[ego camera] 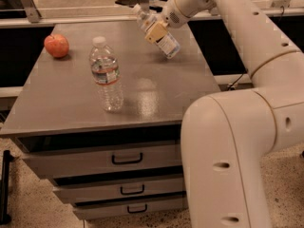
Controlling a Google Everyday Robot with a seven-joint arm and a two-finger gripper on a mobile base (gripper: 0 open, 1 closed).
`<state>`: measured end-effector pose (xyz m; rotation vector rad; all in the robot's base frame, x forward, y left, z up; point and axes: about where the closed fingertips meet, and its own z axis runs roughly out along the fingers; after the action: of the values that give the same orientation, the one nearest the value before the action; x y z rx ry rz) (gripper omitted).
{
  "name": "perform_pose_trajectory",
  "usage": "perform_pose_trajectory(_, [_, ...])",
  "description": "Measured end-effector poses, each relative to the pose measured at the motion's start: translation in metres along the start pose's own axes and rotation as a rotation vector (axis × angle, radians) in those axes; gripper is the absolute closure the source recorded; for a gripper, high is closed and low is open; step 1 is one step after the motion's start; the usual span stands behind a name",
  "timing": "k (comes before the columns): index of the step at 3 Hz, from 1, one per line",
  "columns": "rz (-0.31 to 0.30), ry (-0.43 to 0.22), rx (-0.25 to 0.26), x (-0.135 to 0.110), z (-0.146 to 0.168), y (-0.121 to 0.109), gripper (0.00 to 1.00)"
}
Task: Knock blue plastic bottle over
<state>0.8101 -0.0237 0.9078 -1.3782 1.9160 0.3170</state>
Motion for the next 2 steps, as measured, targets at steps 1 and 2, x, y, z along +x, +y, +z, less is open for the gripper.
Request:
perform_pose_trajectory(1, [-0.062, 0.181, -0.121, 0.029, 0.01, 0.032, 1.0])
perform_pose_trajectory(2, [-0.111, 0.287, -0.209, 0.044, 0.014, 0.053, 1.0])
